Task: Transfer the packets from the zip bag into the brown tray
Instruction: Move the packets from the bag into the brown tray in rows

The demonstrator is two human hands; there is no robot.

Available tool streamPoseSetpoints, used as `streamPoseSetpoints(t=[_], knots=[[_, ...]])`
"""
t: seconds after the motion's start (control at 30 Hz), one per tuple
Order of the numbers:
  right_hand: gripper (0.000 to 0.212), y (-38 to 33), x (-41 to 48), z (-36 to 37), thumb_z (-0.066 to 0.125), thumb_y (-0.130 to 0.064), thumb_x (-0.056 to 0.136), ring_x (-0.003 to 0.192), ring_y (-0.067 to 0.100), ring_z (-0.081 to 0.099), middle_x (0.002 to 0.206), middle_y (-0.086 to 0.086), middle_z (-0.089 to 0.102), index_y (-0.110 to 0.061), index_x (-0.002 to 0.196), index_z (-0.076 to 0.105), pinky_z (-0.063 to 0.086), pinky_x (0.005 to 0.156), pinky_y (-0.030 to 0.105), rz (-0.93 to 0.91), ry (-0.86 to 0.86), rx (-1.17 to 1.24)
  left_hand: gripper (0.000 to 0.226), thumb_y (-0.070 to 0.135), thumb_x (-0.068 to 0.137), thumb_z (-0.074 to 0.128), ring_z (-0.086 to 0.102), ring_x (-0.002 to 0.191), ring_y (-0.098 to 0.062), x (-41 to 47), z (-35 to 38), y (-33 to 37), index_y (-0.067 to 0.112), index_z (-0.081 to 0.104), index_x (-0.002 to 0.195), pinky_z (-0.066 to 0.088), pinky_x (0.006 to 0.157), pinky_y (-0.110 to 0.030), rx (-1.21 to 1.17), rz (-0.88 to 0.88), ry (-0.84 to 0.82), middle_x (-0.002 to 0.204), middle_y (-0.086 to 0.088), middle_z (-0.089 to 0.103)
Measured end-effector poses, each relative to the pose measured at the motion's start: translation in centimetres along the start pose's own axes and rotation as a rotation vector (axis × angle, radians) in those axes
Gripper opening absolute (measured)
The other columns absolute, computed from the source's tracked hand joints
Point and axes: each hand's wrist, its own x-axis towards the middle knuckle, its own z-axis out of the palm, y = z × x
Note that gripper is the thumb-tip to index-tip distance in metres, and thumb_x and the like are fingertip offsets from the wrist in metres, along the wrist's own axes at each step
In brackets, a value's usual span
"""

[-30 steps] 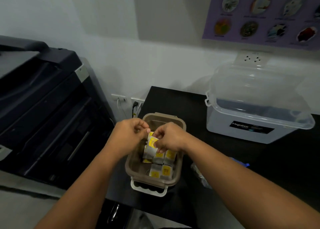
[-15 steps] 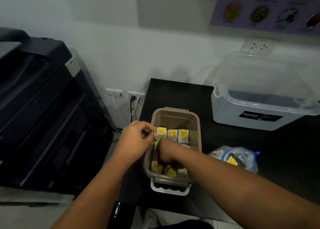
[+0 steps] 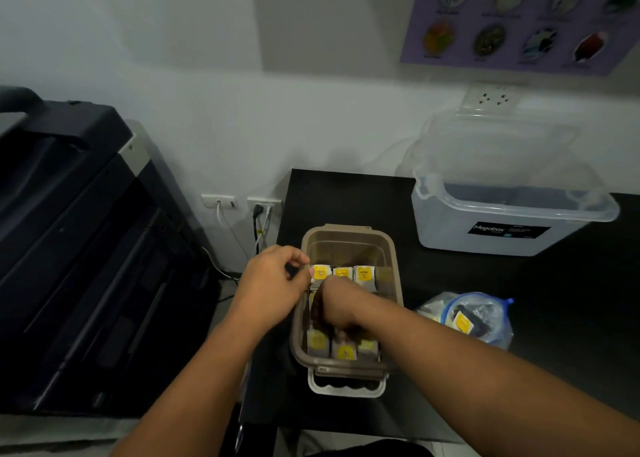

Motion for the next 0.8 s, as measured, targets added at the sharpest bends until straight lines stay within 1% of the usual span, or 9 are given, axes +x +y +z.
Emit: streamPoseSetpoints(t=[0.07, 0.13, 0.2, 0.37, 0.47, 0.53, 0.63, 0.73, 0.8], knots=[[0.017, 0.8, -1.1, -1.9, 0.068, -0.015, 0.095, 0.087, 0.02, 0.075, 0.097, 0.005, 0.078, -0.015, 0.11, 0.078, 0.063, 0.085, 0.038, -0.067, 0.077, 0.066, 0.012, 0.026, 0.086, 0.075, 0.056, 0.073, -0.003, 0.4, -0.1, 0.4, 0.033, 0.067, 0.092, 0.045, 0.068, -0.017, 0.023, 0.022, 0.014, 0.089, 0.015, 0.06], [0.02, 1.8, -3.1, -3.9, 0.069, -0.016, 0.096, 0.086, 0.014, 0.07, 0.104, 0.001, 0.073, -0.021, 0.115, 0.075, 0.059, 0.078, 0.033, -0.128, 0.169, 0.156, 0.011, 0.025, 0.087, 0.074, 0.056, 0.075, 0.0, 0.8, -0.1, 1.1, 0.03, 0.068, 0.095, 0.047, 0.071, -0.018, 0.059, 0.057, 0.024, 0.09, 0.015, 0.059], [0.02, 3.4, -4.9, -5.5, 0.07, -0.016, 0.096, 0.077, 0.006, 0.064, 0.103, -0.005, 0.069, -0.024, 0.115, 0.074, 0.052, 0.068, 0.026, -0.154, 0.234, 0.301, 0.01, 0.025, 0.088, 0.073, 0.055, 0.077, 0.002, 1.1, 0.2, 2.3, 0.028, 0.069, 0.097, 0.046, 0.072, -0.017, 0.076, 0.099, 0.034, 0.091, 0.014, 0.059], [0.015, 8.5, -8.3, -7.6, 0.072, -0.013, 0.094, 0.085, 0.002, 0.067, 0.089, -0.012, 0.072, -0.028, 0.097, 0.074, 0.05, 0.08, 0.023, -0.215, 0.501, 0.503, 0.01, 0.028, 0.088, 0.073, 0.057, 0.074, 0.004, 1.8, 3.0, 6.8, 0.028, 0.071, 0.098, 0.042, 0.069, -0.008, 0.062, 0.18, 0.02, 0.088, 0.015, 0.061], [0.017, 12.8, -9.8, -8.0, 0.073, -0.014, 0.094, 0.084, -0.002, 0.062, 0.087, -0.016, 0.067, -0.031, 0.092, 0.072, 0.047, 0.076, 0.015, -0.197, 0.625, 0.536, 0.012, 0.029, 0.087, 0.074, 0.057, 0.075, 0.003, 1.6, 5.6, 9.9, 0.028, 0.072, 0.098, 0.046, 0.075, -0.014, 0.05, 0.232, -0.075, 0.089, 0.013, 0.063], [0.02, 15.9, -10.4, -7.6, 0.074, -0.015, 0.094, 0.085, -0.003, 0.061, 0.088, -0.016, 0.067, -0.033, 0.088, 0.07, 0.044, 0.075, 0.014, -0.156, 0.651, 0.544, 0.017, 0.03, 0.087, 0.074, 0.059, 0.081, -0.004, 1.3, 7.7, 11.8, 0.026, 0.072, 0.104, 0.049, 0.08, -0.022, 0.057, 0.265, -0.15, 0.094, 0.009, 0.065], [0.021, 19.9, -10.5, -6.2, 0.074, -0.013, 0.092, 0.087, 0.006, 0.067, 0.088, -0.01, 0.071, -0.032, 0.085, 0.07, 0.049, 0.08, 0.02, -0.079, 0.632, 0.534, 0.02, 0.03, 0.088, 0.074, 0.06, 0.081, -0.008, 0.8, 11.3, 14.5, 0.024, 0.073, 0.107, 0.051, 0.081, -0.025, 0.074, 0.259, -0.235, 0.098, 0.005, 0.065], [0.023, 22.8, -10.1, -4.0, 0.071, -0.011, 0.091, 0.085, 0.009, 0.07, 0.085, -0.009, 0.073, -0.031, 0.081, 0.071, 0.056, 0.083, 0.026, -0.005, 0.6, 0.478, 0.021, 0.028, 0.09, 0.071, 0.063, 0.088, -0.01, 0.1, 15.0, 16.4, 0.024, 0.072, 0.111, 0.054, 0.085, -0.03, 0.121, 0.202, -0.306, 0.104, 0.003, 0.066], [0.025, 24.4, -9.7, -2.5, 0.067, -0.011, 0.093, 0.083, 0.009, 0.07, 0.084, -0.009, 0.073, -0.032, 0.079, 0.071, 0.058, 0.081, 0.028, 0.042, 0.552, 0.445, 0.02, 0.025, 0.093, 0.066, 0.066, 0.095, -0.015, -0.1, 17.6, 17.5, 0.023, 0.072, 0.112, 0.055, 0.089, -0.035, 0.199, 0.12, -0.398, 0.105, 0.001, 0.069]])
